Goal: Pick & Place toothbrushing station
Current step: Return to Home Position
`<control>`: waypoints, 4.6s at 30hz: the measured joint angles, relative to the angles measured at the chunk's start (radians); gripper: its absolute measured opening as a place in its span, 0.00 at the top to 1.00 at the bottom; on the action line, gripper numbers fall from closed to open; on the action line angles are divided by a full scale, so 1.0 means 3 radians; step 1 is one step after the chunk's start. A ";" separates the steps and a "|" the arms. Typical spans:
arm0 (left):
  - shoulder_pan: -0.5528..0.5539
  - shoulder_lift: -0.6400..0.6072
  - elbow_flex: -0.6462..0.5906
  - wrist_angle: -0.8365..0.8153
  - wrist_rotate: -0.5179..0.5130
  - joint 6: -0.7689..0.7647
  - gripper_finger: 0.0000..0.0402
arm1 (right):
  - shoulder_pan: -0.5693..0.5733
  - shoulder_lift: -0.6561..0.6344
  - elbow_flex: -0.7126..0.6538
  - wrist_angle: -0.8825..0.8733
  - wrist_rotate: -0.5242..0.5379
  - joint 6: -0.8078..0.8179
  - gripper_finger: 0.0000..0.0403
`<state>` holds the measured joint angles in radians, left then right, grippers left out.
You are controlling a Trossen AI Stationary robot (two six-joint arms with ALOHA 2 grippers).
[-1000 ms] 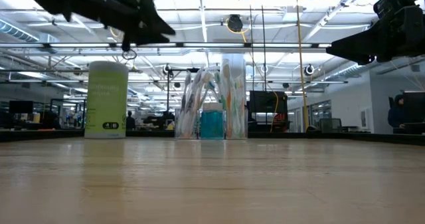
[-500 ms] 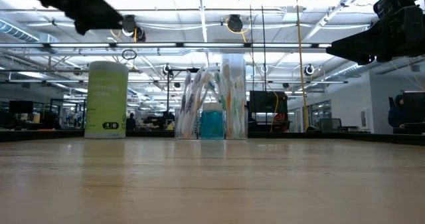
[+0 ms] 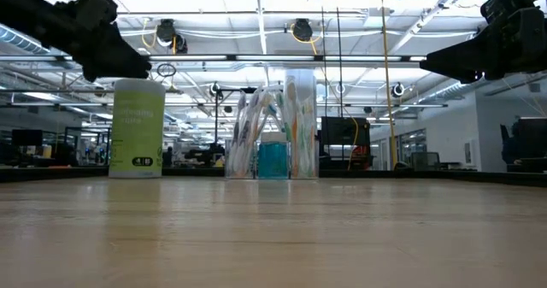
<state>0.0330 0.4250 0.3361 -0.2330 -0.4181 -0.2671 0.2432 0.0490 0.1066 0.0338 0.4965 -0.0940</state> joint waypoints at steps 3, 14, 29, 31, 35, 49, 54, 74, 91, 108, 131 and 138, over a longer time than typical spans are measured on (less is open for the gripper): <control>-0.0003 -0.0168 -0.0219 0.0333 0.0216 0.0152 0.59 | -0.0001 0.0000 0.0000 0.0000 0.0000 0.0000 0.55; 0.0118 -0.1282 -0.0520 0.0151 0.0740 0.0234 0.59 | 0.0000 0.0000 0.0000 -0.0001 0.0000 0.0000 0.55; 0.0138 -0.1394 -0.0921 0.0470 0.0891 0.0382 0.59 | 0.0000 0.0000 0.0000 -0.0001 -0.0001 0.0000 0.55; 0.0139 -0.1400 -0.0923 0.0471 0.0895 0.0384 0.59 | -0.0001 0.0000 0.0000 0.0000 -0.0002 0.0000 0.55; 0.0136 -0.1400 -0.0923 0.0468 0.0970 0.0479 0.59 | 0.0000 0.0000 0.0000 0.0000 0.0000 0.0000 0.55; 0.0128 -0.1374 -0.0928 0.0594 0.1048 0.0937 0.59 | -0.0001 0.0000 0.0000 -0.0001 0.0000 0.0000 0.55; 0.0128 -0.1374 -0.0928 0.0594 0.1043 0.0970 0.59 | -0.0001 0.0000 0.0000 -0.0001 0.0000 0.0001 0.55; 0.0128 -0.1374 -0.0928 0.0593 0.1042 0.0963 0.59 | 0.0000 0.0000 -0.0001 -0.0001 0.0000 0.0000 0.55; 0.0128 -0.1374 -0.0927 0.0593 0.1041 0.0963 0.59 | 0.0000 0.0000 0.0000 -0.0001 0.0000 0.0000 0.55; 0.0128 -0.1374 -0.0925 0.0593 0.1041 0.0962 0.59 | 0.0000 0.0000 0.0000 0.0000 0.0000 0.0000 0.55; 0.0128 -0.1374 -0.0924 0.0593 0.1040 0.0962 0.59 | -0.0001 0.0000 0.0000 -0.0001 0.0000 0.0000 0.55; 0.0128 -0.1374 -0.0924 0.0593 0.1039 0.0962 0.59 | -0.0001 0.0000 -0.0001 -0.0001 -0.0001 0.0000 0.55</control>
<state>0.0715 0.0128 0.0589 -0.0551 -0.1062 0.0216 0.2429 0.0490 0.1063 0.0334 0.4962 -0.0940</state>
